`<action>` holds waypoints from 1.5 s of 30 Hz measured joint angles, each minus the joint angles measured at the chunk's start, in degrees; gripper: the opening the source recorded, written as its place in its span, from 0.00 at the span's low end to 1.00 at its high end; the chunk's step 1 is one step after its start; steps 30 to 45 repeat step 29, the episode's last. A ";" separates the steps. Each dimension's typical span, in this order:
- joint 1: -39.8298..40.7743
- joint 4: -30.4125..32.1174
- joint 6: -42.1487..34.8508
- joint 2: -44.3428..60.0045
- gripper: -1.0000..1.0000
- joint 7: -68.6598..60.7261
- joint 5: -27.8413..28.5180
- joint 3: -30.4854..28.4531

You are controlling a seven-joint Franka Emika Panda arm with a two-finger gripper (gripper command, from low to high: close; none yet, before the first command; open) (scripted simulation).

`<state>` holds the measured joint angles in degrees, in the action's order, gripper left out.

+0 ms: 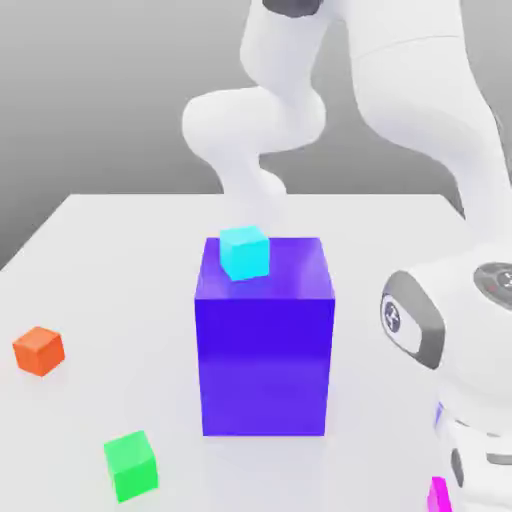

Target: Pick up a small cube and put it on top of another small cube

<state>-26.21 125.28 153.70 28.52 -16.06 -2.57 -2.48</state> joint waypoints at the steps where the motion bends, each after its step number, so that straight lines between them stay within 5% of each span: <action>1: -0.10 0.44 -1.53 -1.96 0.00 0.10 0.13 -0.14; 7: 3.99 1.41 -2.89 -7.68 0.00 -2.32 -2.84 -1.15; 19: 22.78 15.46 -3.99 -21.08 0.00 -23.35 -2.44 -15.43; 25: 26.96 16.88 2.50 -13.56 0.00 -30.97 -7.87 -13.76; 26: 27.48 16.81 3.68 -12.20 1.00 -31.71 -8.87 -13.10; 45: 27.48 16.81 3.68 -12.20 1.00 -31.71 -8.87 -13.10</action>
